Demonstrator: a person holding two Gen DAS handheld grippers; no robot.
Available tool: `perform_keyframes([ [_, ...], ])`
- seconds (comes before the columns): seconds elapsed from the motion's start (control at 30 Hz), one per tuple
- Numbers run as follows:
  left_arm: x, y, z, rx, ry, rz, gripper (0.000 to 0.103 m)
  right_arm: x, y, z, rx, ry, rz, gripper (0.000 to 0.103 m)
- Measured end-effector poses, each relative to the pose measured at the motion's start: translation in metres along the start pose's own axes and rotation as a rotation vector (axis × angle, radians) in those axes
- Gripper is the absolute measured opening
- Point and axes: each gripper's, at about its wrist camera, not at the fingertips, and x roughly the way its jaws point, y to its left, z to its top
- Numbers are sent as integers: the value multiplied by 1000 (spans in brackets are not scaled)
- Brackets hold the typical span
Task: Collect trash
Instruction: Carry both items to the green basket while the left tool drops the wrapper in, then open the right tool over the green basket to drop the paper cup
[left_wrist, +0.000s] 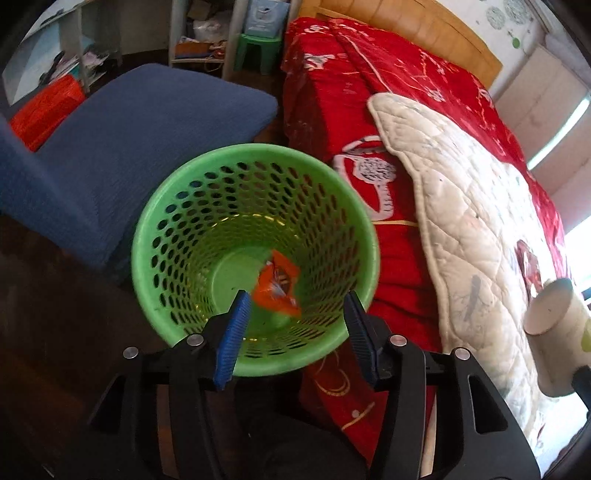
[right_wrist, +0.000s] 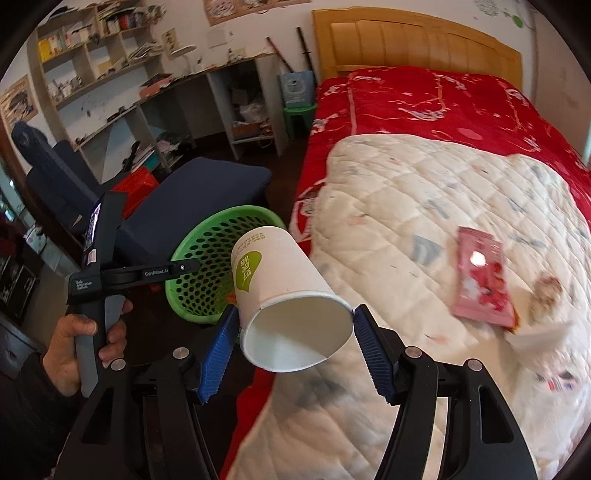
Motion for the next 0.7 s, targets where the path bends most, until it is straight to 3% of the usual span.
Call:
perform_keyframes([
  [0.4,-41,48,-29,-51,-71,76,59,82,63,32,-102,79,83,63],
  [0.7,-52,68,-43,-97,-81,77,59,138,97,58,-112,106,127,67],
])
